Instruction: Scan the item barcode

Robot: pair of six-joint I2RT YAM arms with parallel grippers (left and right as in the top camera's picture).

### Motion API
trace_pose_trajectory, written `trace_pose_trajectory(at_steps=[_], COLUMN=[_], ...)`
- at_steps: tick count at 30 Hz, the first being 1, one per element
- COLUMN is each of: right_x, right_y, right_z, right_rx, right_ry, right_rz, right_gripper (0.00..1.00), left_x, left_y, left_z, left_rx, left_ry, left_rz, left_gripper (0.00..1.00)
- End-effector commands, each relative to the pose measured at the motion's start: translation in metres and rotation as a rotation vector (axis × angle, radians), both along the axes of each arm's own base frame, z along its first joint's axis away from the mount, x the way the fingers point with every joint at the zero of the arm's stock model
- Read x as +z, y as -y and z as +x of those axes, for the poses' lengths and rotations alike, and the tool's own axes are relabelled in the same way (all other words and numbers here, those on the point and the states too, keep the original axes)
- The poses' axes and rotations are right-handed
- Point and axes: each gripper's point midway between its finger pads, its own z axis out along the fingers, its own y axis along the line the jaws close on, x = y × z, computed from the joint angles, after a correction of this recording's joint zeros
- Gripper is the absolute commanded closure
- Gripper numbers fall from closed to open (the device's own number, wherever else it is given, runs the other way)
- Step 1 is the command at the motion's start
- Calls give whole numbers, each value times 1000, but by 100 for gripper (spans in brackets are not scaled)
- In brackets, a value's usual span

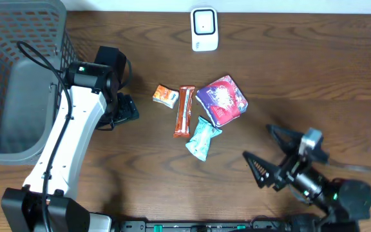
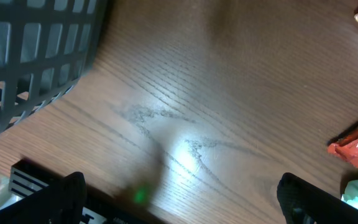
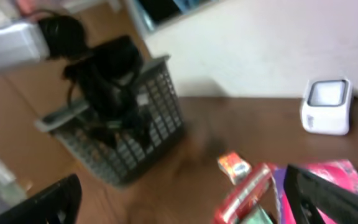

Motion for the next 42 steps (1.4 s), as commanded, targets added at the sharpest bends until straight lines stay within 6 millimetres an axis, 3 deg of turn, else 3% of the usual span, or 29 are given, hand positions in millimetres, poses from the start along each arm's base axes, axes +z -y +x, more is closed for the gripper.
trace_pose_trajectory(at_steps=[1,7,14,26,31,39,42], right_x=[21,13,21,39,22,-7,-7], right_y=[-6,-11,-16,-20,1,43,45], right_z=[14,34,54,42,44,12,-2], right_rx=[48,140,146,221,60,-171,-189], right_ry=[-54,-367,-583,-374,-441,-570,-605], right_rz=[-88,-233,-148,-226,-299,-442,-417], right_gripper=[1,1,1,1,1,1,1], left_x=[-1,-1,-1,-1,-1,-1,-1], left_y=[-2,-2,-2,-2,-2,-2,-2], left_z=[-3,-3,-3,-3,-3,-3,-3], left_rx=[17,17,17,17,17,17,17], left_ry=[-6,-6,-6,-6,-6,-6,-6], left_rz=[3,3,3,3,3,3,3], left_gripper=[2,2,2,2,2,2,2])
